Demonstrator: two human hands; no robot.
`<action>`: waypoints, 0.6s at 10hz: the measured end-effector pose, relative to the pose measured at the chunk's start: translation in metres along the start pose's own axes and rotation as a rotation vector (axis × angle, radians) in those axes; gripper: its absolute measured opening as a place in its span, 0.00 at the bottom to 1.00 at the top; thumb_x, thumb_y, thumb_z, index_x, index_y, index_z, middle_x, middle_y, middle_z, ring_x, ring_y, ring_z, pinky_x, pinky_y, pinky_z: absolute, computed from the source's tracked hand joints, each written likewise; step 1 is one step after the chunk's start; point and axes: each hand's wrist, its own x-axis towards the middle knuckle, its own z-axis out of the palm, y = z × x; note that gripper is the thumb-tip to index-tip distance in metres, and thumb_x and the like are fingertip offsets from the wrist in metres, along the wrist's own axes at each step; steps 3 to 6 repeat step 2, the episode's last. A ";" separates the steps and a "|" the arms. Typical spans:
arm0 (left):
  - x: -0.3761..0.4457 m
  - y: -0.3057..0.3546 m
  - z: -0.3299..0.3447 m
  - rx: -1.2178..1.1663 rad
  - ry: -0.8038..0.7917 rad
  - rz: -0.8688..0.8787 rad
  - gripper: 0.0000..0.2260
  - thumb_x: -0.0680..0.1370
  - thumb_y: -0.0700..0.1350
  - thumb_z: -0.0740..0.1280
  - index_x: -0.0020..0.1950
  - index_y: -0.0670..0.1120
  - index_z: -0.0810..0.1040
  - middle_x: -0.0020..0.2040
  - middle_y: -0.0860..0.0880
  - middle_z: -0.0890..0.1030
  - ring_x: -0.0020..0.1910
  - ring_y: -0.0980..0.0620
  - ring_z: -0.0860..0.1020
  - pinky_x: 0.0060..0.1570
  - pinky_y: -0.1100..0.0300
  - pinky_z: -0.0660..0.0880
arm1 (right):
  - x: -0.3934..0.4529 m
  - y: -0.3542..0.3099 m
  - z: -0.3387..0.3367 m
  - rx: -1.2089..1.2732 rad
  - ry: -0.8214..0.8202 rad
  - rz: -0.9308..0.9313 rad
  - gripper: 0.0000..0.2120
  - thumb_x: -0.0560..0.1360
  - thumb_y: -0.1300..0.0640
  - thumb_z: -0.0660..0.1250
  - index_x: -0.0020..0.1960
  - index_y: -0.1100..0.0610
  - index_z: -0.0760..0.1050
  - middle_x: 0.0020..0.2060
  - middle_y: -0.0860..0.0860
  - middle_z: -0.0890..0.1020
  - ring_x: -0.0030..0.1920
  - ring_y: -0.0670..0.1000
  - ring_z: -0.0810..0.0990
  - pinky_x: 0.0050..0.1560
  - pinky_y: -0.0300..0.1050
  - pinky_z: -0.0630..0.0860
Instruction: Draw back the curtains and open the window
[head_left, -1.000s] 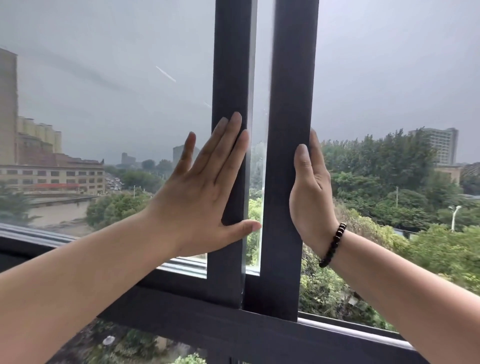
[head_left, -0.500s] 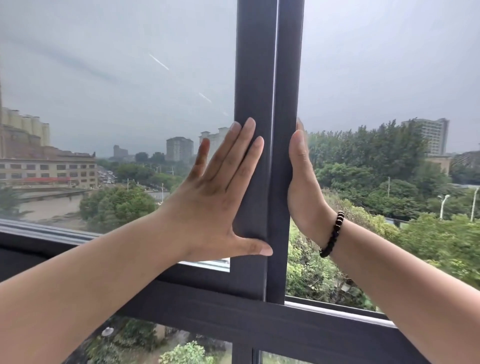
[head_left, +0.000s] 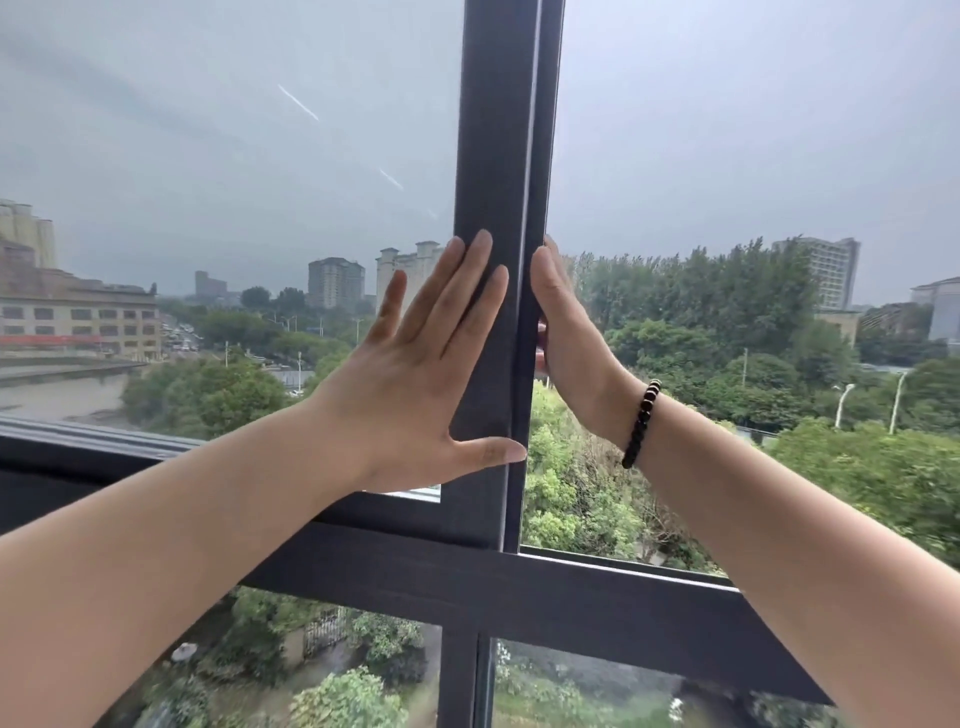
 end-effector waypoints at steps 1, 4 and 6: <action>0.001 0.013 -0.010 -0.032 -0.052 -0.048 0.50 0.72 0.75 0.49 0.74 0.44 0.25 0.72 0.48 0.20 0.72 0.51 0.24 0.75 0.42 0.38 | -0.021 -0.011 -0.019 -0.256 -0.026 0.012 0.48 0.64 0.20 0.50 0.77 0.42 0.45 0.77 0.42 0.56 0.74 0.50 0.61 0.73 0.60 0.59; 0.001 0.030 -0.017 -0.069 -0.038 -0.040 0.49 0.72 0.75 0.47 0.73 0.45 0.23 0.72 0.48 0.20 0.72 0.52 0.24 0.74 0.42 0.36 | -0.053 -0.025 -0.037 -0.507 0.049 -0.057 0.36 0.77 0.33 0.49 0.78 0.48 0.44 0.76 0.49 0.60 0.73 0.47 0.62 0.71 0.47 0.57; 0.001 0.030 -0.017 -0.069 -0.038 -0.040 0.49 0.72 0.75 0.47 0.73 0.45 0.23 0.72 0.48 0.20 0.72 0.52 0.24 0.74 0.42 0.36 | -0.053 -0.025 -0.037 -0.507 0.049 -0.057 0.36 0.77 0.33 0.49 0.78 0.48 0.44 0.76 0.49 0.60 0.73 0.47 0.62 0.71 0.47 0.57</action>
